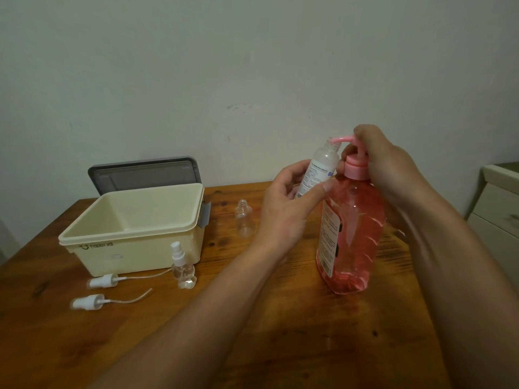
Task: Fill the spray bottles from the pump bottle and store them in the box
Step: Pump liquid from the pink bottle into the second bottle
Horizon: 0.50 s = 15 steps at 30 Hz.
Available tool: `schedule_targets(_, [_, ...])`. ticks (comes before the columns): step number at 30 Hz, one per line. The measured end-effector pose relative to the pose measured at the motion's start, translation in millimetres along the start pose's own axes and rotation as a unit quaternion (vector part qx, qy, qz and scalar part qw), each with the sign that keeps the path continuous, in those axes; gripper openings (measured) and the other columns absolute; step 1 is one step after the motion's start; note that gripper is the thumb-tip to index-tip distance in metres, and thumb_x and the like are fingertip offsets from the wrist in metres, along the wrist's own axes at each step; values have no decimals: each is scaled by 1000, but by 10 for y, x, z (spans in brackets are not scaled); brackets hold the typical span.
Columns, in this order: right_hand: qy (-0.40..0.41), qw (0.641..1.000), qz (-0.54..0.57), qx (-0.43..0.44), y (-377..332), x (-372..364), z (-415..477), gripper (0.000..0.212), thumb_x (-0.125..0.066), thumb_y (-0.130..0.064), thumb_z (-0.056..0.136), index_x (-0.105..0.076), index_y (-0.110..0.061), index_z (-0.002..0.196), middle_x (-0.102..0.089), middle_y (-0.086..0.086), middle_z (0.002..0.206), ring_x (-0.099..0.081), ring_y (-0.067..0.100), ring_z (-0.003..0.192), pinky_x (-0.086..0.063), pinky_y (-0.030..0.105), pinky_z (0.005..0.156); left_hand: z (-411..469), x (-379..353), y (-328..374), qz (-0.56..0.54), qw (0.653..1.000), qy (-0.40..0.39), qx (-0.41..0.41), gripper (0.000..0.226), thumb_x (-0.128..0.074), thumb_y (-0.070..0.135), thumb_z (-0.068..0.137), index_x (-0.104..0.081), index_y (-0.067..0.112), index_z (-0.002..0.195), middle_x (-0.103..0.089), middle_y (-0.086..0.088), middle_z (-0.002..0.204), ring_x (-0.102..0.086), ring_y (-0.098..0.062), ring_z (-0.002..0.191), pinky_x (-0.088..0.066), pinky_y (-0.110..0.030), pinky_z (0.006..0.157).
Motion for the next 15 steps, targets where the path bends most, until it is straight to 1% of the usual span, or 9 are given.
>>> schedule_targets(2, [2,1000,3,-3,11,1,0,41,-43,-47,92,-63,-13,79,-64,2,63,-54,25,64,-44,40,66,-4,0,5,3,1000,-1,1,47,-75,15,84,-57,16,127,-68,3,116,-67,-2,98,-53,-14,77])
schedule_targets(4, [1,1000,-2,-3,30,1,18,53,-43,-56,90,-67,-9,89,-64,3,66,-57,23,59,-47,40,65,-11,0,15,3,1000,-2,-2,45,-74,15,84,-57,17,126,-68,5,115,-66,3,94,-53,-13,76])
schedule_targets(5, [0,1000,-5,-5,35,-1,22,56,-42,-59,90,-67,-9,89,-64,3,66,-58,22,57,-48,39,64,-11,0,26,2,1000,-3,-4,44,-73,14,85,-57,18,125,-68,6,114,-66,4,92,-53,-12,75])
schedule_targets(6, [1,1000,-6,-8,44,0,22,54,-42,-60,89,-65,-11,84,-64,4,66,-58,22,55,-47,37,63,-14,-1,38,2,1000,-5,-5,43,-72,14,85,-56,19,125,-67,6,114,-65,6,91,-53,-12,74])
schedule_targets(7, [3,1000,-4,-11,48,2,17,51,-43,-59,89,-63,-14,79,-64,4,65,-58,23,54,-46,37,62,-15,0,49,4,1000,-5,-7,43,-72,14,85,-56,20,125,-67,7,114,-65,7,90,-52,-11,74])
schedule_targets(9, [4,1000,1,-8,34,8,9,44,-44,-53,91,-61,-16,75,-65,4,65,-56,24,57,-45,40,64,-16,6,57,10,1000,-3,-10,44,-72,15,85,-56,19,126,-67,6,114,-65,7,89,-52,-11,73])
schedule_targets(12, [-3,1000,10,-6,-9,-1,-6,35,-44,-40,93,-60,-14,77,-64,3,60,-53,27,65,-43,40,66,-31,13,44,11,1000,-1,-5,44,-73,14,84,-57,17,125,-68,4,114,-65,8,88,-52,-10,72])
schedule_targets(15, [1,1000,14,-11,2,-3,-16,33,-44,-38,93,-59,-14,77,-64,2,58,-52,26,63,-43,39,65,-49,22,36,10,1000,0,-5,41,-75,15,83,-59,20,121,-69,8,108,-65,8,87,-50,-9,71])
Point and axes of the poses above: each hand's wrist, its own z-axis towards the middle knuckle, its own x-axis out of the back of the hand, y = z × x, the point moved 8 cm from there along z, towards the middle knuckle
